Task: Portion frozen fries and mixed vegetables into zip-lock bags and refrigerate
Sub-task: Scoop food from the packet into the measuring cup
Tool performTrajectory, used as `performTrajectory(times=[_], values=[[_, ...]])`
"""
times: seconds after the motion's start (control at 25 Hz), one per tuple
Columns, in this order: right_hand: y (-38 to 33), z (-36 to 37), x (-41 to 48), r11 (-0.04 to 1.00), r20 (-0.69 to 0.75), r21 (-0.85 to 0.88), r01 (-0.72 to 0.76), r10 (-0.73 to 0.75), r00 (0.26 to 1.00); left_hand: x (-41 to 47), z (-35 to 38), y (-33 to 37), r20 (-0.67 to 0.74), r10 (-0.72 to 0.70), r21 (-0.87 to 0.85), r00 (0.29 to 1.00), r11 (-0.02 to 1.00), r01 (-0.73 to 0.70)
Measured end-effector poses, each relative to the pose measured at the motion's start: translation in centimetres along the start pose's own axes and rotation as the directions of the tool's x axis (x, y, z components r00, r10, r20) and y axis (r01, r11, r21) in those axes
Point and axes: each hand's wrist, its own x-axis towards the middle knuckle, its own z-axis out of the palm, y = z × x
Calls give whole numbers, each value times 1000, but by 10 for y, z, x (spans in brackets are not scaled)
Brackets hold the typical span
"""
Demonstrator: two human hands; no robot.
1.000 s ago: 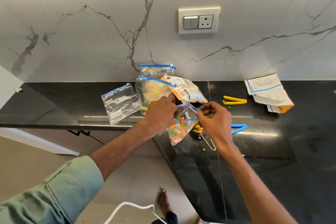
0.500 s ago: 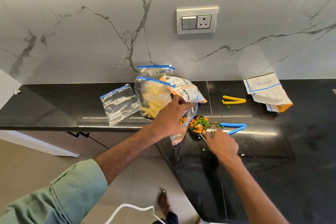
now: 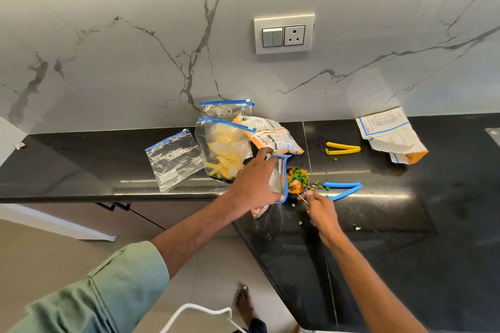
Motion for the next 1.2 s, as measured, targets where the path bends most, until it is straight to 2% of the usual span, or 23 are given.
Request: performTrajectory(times=[0.2, 0.32, 0.56, 0.68, 0.92, 1.08, 1.2], values=[[-56, -13, -32, 977, -62, 64, 204, -200, 978, 6, 0, -7, -118, -35, -176, 992, 984, 14], [-88, -22, -61, 950, -56, 94, 297, -292, 955, 10, -2, -7, -141, -75, -291, 987, 956, 31], [-117, -29, -98, 958, 99, 6, 287, -286, 953, 8, -4, -1, -164, -147, -581, 976, 814, 25], [-114, -30, -100, 964, 134, -45, 263, -255, 958, 5, -6, -2, -182, -107, -560, 977, 828, -13], [-107, -30, -98, 943, 74, -158, 294, -286, 955, -1, -5, 6, -183, -92, -467, 979, 884, -4], [-102, -31, -98, 935, 65, -196, 297, -290, 955, -7, -8, 5, -152, -59, -523, 987, 852, -29], [-98, -32, -99, 919, 42, -248, 305, -305, 952, -10, -11, 4, -86, -68, -649, 994, 761, -4]])
